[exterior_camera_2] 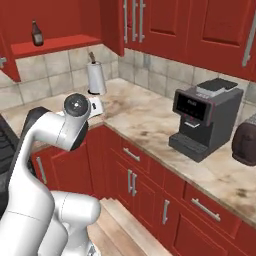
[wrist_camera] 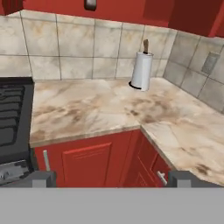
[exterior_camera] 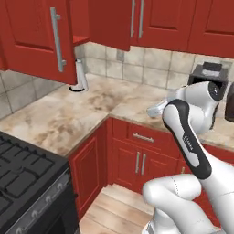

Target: Move the mustard and ketchup from the cabinet to the dining counter.

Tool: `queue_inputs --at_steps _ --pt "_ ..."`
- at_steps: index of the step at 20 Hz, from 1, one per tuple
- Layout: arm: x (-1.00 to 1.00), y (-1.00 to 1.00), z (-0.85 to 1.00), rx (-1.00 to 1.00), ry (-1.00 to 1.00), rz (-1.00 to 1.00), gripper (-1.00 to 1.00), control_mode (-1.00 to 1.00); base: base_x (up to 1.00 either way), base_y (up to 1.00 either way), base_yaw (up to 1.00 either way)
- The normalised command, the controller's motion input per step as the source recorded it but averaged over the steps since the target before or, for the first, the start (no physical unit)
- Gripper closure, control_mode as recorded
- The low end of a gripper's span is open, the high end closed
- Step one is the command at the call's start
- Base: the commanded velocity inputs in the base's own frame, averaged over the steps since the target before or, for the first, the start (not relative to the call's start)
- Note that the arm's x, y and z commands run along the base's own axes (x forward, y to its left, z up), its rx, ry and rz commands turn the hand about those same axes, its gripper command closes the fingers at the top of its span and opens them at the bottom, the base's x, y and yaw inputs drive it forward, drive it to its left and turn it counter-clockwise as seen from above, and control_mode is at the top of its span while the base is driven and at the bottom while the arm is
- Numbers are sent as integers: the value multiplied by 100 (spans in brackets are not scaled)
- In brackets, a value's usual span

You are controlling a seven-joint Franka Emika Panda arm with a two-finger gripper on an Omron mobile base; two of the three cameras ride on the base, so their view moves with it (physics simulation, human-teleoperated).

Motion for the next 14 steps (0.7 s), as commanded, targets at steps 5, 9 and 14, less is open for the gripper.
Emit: queue_inputs --at_steps 5,9,14 --pt "0 0 0 0 0 0 -100 100 100 -5 55" --pt "0 0 0 0 0 0 -100 100 100 -17 45" --pt "0 0 0 0 0 0 -100 100 96 -5 38"
